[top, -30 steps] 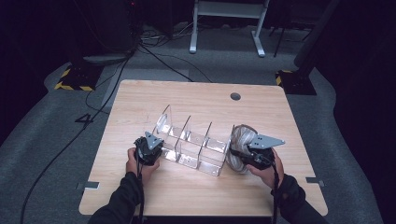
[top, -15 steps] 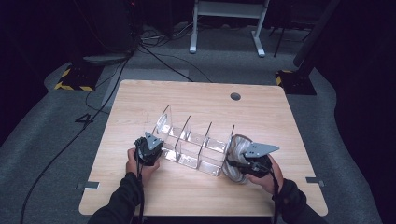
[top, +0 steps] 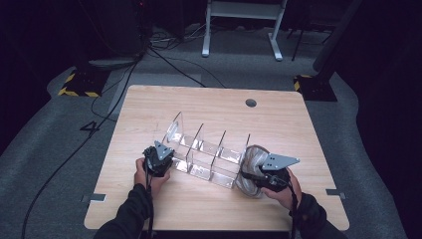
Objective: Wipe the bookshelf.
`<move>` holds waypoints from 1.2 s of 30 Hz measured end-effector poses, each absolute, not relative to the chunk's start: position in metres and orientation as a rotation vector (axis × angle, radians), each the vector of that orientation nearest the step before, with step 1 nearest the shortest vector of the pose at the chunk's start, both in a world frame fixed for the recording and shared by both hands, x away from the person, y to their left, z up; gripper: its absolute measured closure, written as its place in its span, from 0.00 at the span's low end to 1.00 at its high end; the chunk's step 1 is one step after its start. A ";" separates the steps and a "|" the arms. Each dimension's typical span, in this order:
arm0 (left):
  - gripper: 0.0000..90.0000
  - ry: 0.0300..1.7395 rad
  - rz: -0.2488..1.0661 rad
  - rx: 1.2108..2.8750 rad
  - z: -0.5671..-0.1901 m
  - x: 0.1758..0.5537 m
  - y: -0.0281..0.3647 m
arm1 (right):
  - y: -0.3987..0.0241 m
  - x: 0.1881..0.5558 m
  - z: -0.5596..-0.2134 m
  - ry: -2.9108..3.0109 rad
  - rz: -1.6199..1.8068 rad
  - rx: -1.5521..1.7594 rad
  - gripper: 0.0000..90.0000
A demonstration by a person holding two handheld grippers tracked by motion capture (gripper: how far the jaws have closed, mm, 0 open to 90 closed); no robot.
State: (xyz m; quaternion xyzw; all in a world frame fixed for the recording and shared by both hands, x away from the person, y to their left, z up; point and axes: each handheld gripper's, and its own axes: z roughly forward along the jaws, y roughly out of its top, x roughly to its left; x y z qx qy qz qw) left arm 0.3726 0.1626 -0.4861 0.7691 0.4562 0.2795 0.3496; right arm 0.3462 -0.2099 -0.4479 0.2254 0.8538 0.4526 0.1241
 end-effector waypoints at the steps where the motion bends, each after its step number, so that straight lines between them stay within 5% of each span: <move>1: 0.91 1.182 0.724 1.992 -0.486 0.372 0.163 | -0.209 0.346 -0.451 2.498 1.304 0.662 0.81; 14: 0.90 1.188 0.729 1.992 -0.486 0.373 0.163 | -0.200 0.360 -0.489 2.612 1.140 0.730 0.81; 28: 0.90 1.176 0.722 1.995 -0.487 0.373 0.160 | -0.230 0.373 -0.421 2.272 1.398 0.785 0.81; 36: 0.89 1.183 0.722 1.996 -0.487 0.372 0.159 | -0.223 0.357 -0.421 2.319 1.420 0.696 0.81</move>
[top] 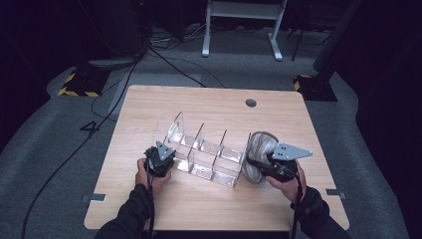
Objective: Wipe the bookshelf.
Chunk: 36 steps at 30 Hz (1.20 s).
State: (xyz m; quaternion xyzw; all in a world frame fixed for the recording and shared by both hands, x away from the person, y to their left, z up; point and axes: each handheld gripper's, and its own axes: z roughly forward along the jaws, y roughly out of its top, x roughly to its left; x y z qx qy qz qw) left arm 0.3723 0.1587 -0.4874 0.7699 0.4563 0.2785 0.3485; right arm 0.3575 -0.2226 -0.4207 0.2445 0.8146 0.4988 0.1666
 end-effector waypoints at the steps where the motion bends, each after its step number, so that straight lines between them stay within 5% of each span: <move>1: 0.89 1.183 0.722 1.996 -0.487 0.372 0.159 | -0.222 0.358 -0.424 2.330 1.409 0.700 0.81; 21: 0.88 1.179 0.727 1.997 -0.488 0.372 0.160 | -0.207 0.371 -0.490 2.560 1.125 0.811 0.81; 36: 0.88 1.179 0.724 2.004 -0.487 0.371 0.159 | -0.218 0.337 -0.416 2.404 1.406 0.635 0.81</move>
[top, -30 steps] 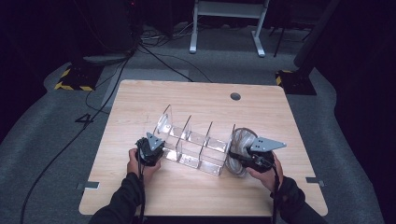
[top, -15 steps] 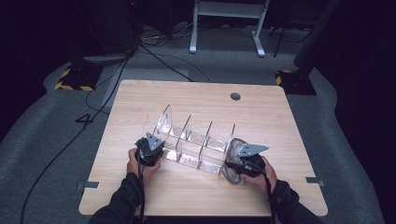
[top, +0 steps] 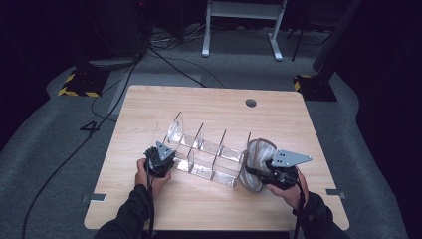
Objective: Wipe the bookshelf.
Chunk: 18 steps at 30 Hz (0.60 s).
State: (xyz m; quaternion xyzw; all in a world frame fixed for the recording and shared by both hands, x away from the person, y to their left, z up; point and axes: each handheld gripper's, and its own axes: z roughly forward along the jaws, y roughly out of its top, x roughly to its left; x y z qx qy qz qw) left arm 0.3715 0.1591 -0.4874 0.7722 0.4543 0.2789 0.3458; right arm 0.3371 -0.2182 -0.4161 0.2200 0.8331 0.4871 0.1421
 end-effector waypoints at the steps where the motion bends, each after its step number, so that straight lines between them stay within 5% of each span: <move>1: 0.88 1.180 0.721 2.003 -0.487 0.372 0.159 | -0.217 0.335 -0.418 2.419 1.400 0.621 0.81; 18: 0.88 1.186 0.728 2.004 -0.487 0.372 0.160 | -0.197 0.345 -0.482 2.639 1.106 0.610 0.81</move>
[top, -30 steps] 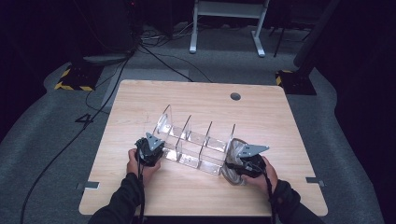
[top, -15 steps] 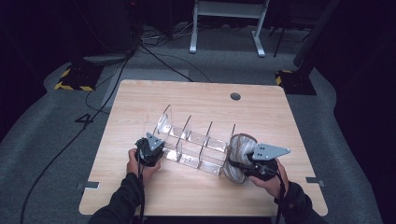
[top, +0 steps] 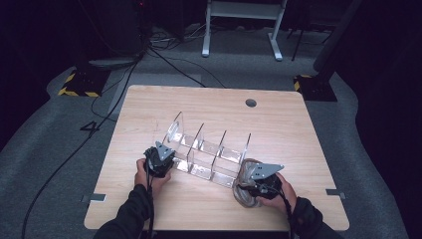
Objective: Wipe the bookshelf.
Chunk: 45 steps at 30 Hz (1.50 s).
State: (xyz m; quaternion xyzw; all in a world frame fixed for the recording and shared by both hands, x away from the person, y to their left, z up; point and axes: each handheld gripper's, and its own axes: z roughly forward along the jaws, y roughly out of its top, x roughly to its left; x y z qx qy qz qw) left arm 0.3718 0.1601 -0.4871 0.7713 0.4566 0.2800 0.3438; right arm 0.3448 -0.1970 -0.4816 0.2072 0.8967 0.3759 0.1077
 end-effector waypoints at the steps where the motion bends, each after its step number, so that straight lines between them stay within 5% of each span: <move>1: 0.88 1.187 0.730 2.007 -0.487 0.372 0.161 | -0.197 0.348 -0.483 2.630 1.099 0.621 0.81; 9: 0.91 1.184 0.731 2.013 -0.488 0.374 0.161 | -0.207 0.367 -0.480 2.548 1.159 0.771 0.81; 24: 0.91 1.171 0.722 2.016 -0.489 0.374 0.159 | -0.229 0.397 -0.421 2.236 1.324 0.853 0.81; 37: 0.89 1.163 0.722 2.026 -0.490 0.372 0.158 | -0.219 0.420 -0.476 2.469 1.086 0.941 0.80; 45: 0.88 1.163 0.715 2.032 -0.490 0.371 0.156 | -0.222 0.406 -0.466 2.458 1.160 0.883 0.80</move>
